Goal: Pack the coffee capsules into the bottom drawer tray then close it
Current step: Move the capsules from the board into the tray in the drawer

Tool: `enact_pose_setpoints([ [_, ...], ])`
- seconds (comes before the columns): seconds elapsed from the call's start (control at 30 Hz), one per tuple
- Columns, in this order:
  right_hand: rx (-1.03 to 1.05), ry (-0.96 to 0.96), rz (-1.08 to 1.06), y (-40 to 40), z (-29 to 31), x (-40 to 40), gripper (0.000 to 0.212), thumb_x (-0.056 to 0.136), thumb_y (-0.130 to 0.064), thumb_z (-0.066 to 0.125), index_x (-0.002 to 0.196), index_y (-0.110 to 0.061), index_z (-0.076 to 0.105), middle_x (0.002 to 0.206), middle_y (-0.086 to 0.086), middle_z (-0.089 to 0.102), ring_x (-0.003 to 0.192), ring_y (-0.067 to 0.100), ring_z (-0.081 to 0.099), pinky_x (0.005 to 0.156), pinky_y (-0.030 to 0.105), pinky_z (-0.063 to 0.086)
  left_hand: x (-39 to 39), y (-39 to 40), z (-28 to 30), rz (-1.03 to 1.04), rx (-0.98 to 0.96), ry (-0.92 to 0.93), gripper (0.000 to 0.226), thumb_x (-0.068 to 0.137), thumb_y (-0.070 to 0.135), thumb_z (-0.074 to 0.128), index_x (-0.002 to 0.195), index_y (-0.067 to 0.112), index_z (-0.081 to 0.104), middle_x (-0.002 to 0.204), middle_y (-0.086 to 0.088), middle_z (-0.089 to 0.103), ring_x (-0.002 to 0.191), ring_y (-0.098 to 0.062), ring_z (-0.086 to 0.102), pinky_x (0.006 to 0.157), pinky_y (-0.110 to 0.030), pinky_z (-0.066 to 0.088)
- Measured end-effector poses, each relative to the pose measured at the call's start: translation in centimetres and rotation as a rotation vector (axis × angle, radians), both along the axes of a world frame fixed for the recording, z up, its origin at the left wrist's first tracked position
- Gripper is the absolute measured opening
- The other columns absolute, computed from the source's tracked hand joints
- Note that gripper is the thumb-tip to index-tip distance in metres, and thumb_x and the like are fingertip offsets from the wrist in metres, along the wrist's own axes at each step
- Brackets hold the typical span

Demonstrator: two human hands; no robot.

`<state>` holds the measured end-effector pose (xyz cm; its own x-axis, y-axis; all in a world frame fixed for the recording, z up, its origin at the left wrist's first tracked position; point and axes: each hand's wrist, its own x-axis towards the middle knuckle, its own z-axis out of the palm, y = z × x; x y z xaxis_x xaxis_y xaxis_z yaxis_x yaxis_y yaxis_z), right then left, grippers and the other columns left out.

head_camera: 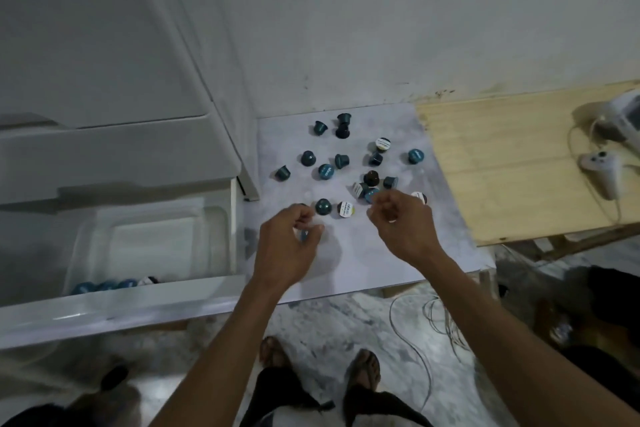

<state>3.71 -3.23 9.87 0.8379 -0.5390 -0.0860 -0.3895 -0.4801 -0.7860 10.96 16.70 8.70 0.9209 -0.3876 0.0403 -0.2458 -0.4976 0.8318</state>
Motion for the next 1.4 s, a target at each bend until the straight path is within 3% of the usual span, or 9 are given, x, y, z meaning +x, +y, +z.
enact_pose_setpoints([
  [0.1,0.039,0.068,0.011,-0.4,-2.9,0.4,0.020,0.086,-0.018,0.070,0.106,-0.016,0.068,0.084,-0.003,0.068,0.067,0.003,0.062,0.067,0.014,0.051,-0.5,-0.7,-3.3,0.064,0.095,0.032,0.023,0.084,0.019,0.071,0.106,0.014,0.065,0.100,-0.004,0.067,0.090,-0.015,0.062,0.079,-0.034,0.055],
  [0.33,-0.009,0.116,0.056,0.8,-8.5,2.6,0.041,0.086,-0.021,0.070,0.126,-0.019,0.059,0.118,0.005,0.065,0.097,0.017,0.062,0.080,0.027,0.047,0.1,-0.6,-9.1,0.119,0.238,0.079,0.049,0.080,0.024,0.076,0.124,0.013,0.058,0.125,-0.007,0.060,0.113,-0.021,0.054,0.089,-0.020,0.038],
  [0.43,-0.111,0.060,0.100,0.8,-10.8,3.6,0.046,0.082,-0.020,0.074,0.125,-0.014,0.059,0.123,0.009,0.063,0.110,0.026,0.058,0.090,0.033,0.048,0.2,-0.7,-11.2,0.085,0.232,0.072,0.055,0.077,0.022,0.079,0.126,0.011,0.056,0.125,-0.009,0.060,0.117,-0.026,0.054,0.095,-0.026,0.039],
  [0.63,-0.164,-0.004,0.140,0.1,-14.4,4.9,0.037,0.084,-0.021,0.073,0.119,-0.016,0.063,0.122,0.006,0.061,0.106,0.028,0.059,0.083,0.040,0.055,0.7,-1.6,-14.4,0.120,0.207,-0.026,0.043,0.080,0.026,0.077,0.116,0.011,0.060,0.112,-0.008,0.067,0.104,-0.026,0.061,0.089,-0.046,0.053],
  [0.83,-0.264,-0.069,0.086,-0.1,-16.3,5.5,0.027,0.088,-0.033,0.068,0.111,-0.020,0.068,0.111,0.000,0.066,0.105,0.021,0.057,0.074,0.029,0.048,0.1,-1.9,-16.7,0.212,0.117,-0.139,0.033,0.083,0.024,0.075,0.111,0.010,0.065,0.108,-0.009,0.069,0.100,-0.029,0.062,0.084,-0.049,0.053],
  [1.0,-0.243,-0.131,0.068,-0.3,-16.6,5.2,0.023,0.085,-0.031,0.072,0.102,-0.017,0.069,0.098,-0.001,0.070,0.090,0.021,0.061,0.069,0.030,0.050,-0.3,-2.0,-16.7,0.265,0.056,-0.165,0.031,0.081,0.024,0.078,0.106,0.009,0.067,0.105,-0.008,0.069,0.099,-0.028,0.062,0.082,-0.050,0.053],
  [1.13,-0.132,-0.162,0.042,-0.6,-15.2,4.7,0.024,0.078,-0.024,0.080,0.097,-0.011,0.072,0.087,0.002,0.072,0.078,0.015,0.060,0.069,0.006,0.041,-0.7,-2.3,-15.7,0.303,-0.037,-0.042,0.033,0.079,0.021,0.080,0.106,0.008,0.067,0.106,-0.006,0.069,0.099,-0.024,0.064,0.084,-0.046,0.056],
  [1.23,-0.026,-0.180,0.009,-0.9,-13.2,4.2,0.026,0.078,-0.026,0.080,0.100,-0.015,0.073,0.088,-0.008,0.068,0.078,0.011,0.061,0.064,0.015,0.048,-1.1,-2.9,-13.2,0.301,-0.054,-0.025,0.031,0.079,0.021,0.079,0.106,0.012,0.068,0.105,0.001,0.069,0.095,-0.020,0.065,0.085,-0.033,0.056],
  [1.4,0.010,-0.258,0.027,-1.0,-9.0,2.9,0.024,0.080,-0.026,0.078,0.102,-0.018,0.073,0.089,-0.015,0.064,0.073,0.008,0.061,0.059,0.014,0.047,-2.4,-3.6,-8.1,0.350,-0.085,-0.036,0.028,0.081,0.020,0.077,0.107,0.019,0.069,0.102,0.012,0.067,0.085,-0.005,0.057,0.070,-0.010,0.046],
])
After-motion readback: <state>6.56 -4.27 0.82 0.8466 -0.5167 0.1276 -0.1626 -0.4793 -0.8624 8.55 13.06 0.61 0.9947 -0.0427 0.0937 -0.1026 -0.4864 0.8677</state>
